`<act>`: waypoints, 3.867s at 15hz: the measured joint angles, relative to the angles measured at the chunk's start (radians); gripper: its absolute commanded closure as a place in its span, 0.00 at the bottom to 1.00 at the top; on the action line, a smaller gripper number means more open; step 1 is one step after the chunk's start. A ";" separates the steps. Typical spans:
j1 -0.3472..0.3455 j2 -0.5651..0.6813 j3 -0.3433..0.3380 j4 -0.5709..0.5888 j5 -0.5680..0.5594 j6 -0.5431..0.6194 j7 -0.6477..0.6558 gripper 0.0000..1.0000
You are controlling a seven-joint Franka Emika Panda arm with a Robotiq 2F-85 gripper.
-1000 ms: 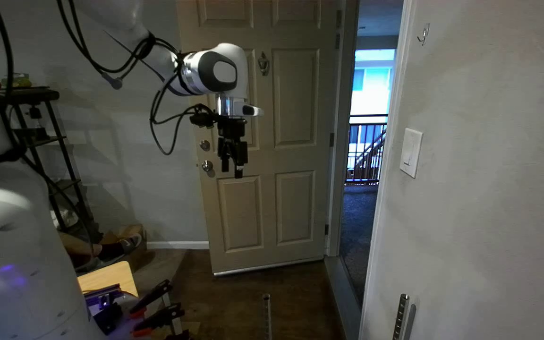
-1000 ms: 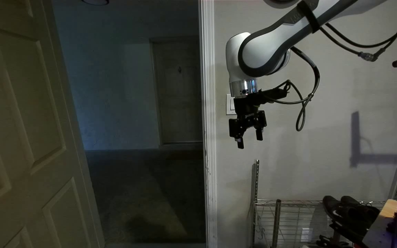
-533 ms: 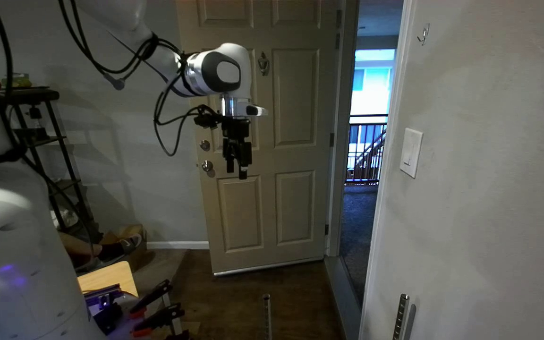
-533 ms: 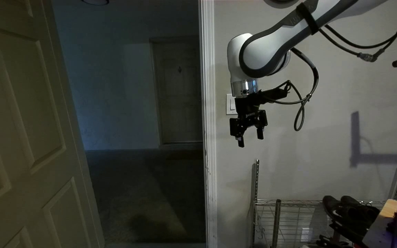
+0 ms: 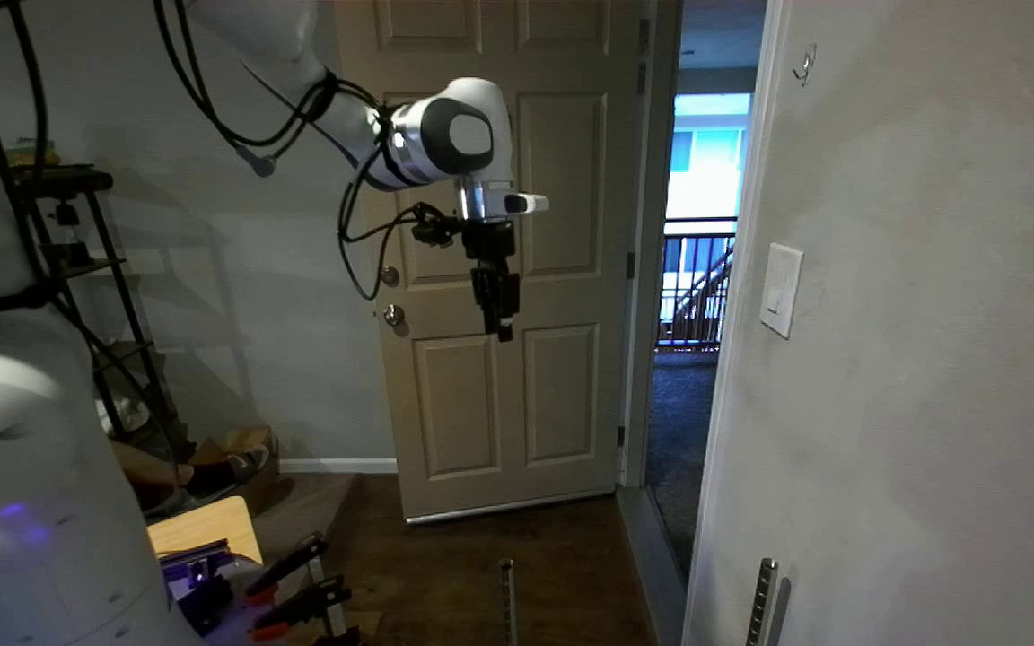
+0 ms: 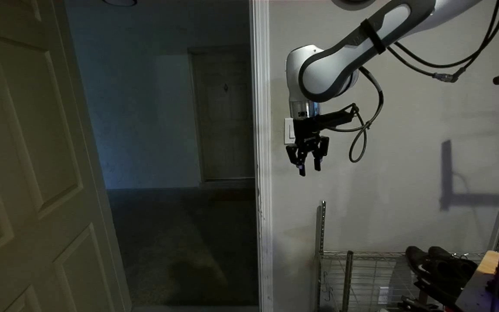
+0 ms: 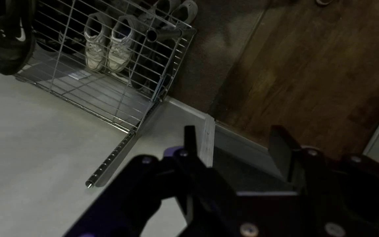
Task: Turn off the light switch
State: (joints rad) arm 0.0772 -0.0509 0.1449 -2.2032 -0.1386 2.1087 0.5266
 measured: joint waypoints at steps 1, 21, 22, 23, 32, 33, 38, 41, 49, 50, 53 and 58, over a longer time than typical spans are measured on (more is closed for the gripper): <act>0.000 0.014 -0.005 0.019 -0.022 0.002 0.021 0.77; 0.026 0.417 -0.190 0.546 -0.459 0.020 0.499 0.94; 0.030 0.435 -0.203 0.570 -0.462 0.020 0.505 0.94; 0.033 0.452 -0.214 0.591 -0.462 0.020 0.508 0.94; 0.053 0.557 -0.284 0.721 -0.505 0.036 0.530 0.94; 0.056 0.565 -0.290 0.730 -0.515 0.042 0.537 0.95; 0.061 0.614 -0.309 0.790 -0.549 0.057 0.564 0.95; 0.061 0.646 -0.325 0.840 -0.549 0.060 0.566 0.95; 0.046 0.692 -0.358 0.922 -0.549 0.060 0.567 0.95; 0.044 0.700 -0.359 0.928 -0.548 0.060 0.567 0.95; 0.041 0.729 -0.359 0.950 -0.547 0.060 0.567 0.95; 0.046 0.753 -0.366 0.977 -0.546 0.055 0.568 0.95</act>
State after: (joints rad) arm 0.1232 0.7023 -0.2207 -1.2261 -0.6850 2.1641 1.0945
